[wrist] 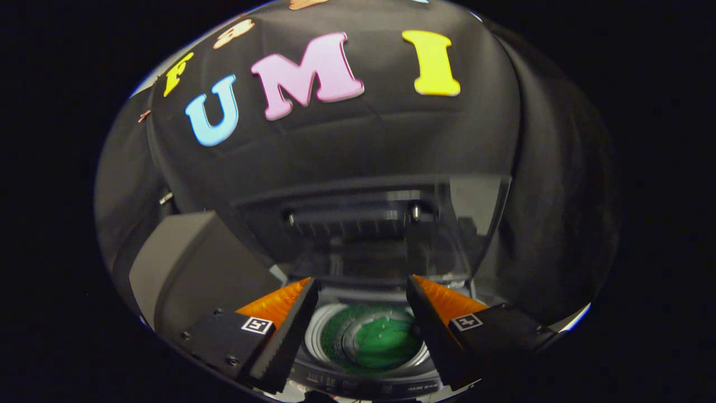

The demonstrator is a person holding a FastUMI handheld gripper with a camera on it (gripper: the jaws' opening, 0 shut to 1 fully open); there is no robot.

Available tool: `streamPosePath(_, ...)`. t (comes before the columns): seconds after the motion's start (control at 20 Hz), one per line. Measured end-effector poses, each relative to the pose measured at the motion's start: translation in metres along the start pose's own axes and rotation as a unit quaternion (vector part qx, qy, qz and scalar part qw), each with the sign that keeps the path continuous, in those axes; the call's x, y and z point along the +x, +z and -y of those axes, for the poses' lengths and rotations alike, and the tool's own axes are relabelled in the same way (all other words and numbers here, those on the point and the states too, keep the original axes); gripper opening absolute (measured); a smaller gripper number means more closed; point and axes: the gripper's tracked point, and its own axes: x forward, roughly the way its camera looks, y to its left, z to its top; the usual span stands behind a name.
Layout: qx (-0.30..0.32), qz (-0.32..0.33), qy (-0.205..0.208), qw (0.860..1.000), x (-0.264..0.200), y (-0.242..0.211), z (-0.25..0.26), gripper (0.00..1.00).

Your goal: Put the clothes into the washing machine and then close the washing machine lid.

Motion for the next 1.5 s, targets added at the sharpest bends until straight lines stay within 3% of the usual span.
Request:
streamPosePath(0.1, -0.022, 0.05, -0.004, 0.999, 0.011, 0.054, 0.004, 0.99)
streamPosePath(0.25, -0.004, 0.05, 0.007, 0.999, 0.041, 0.087, -0.006, 0.99)
streamPosePath(0.35, 0.019, 0.014, -0.003, 1.0, 0.063, 0.085, 0.003, 0.99)
streamPosePath(0.45, -0.021, 0.006, -0.021, 1.0, 0.081, 0.075, 0.017, 0.99)
streamPosePath(0.8, -0.034, 0.021, -0.022, 0.999, 0.077, 0.075, 0.015, 1.0)
streamPosePath(1.5, -0.04, 0.023, -0.133, 0.99, 0.057, 0.062, 0.016, 1.0)
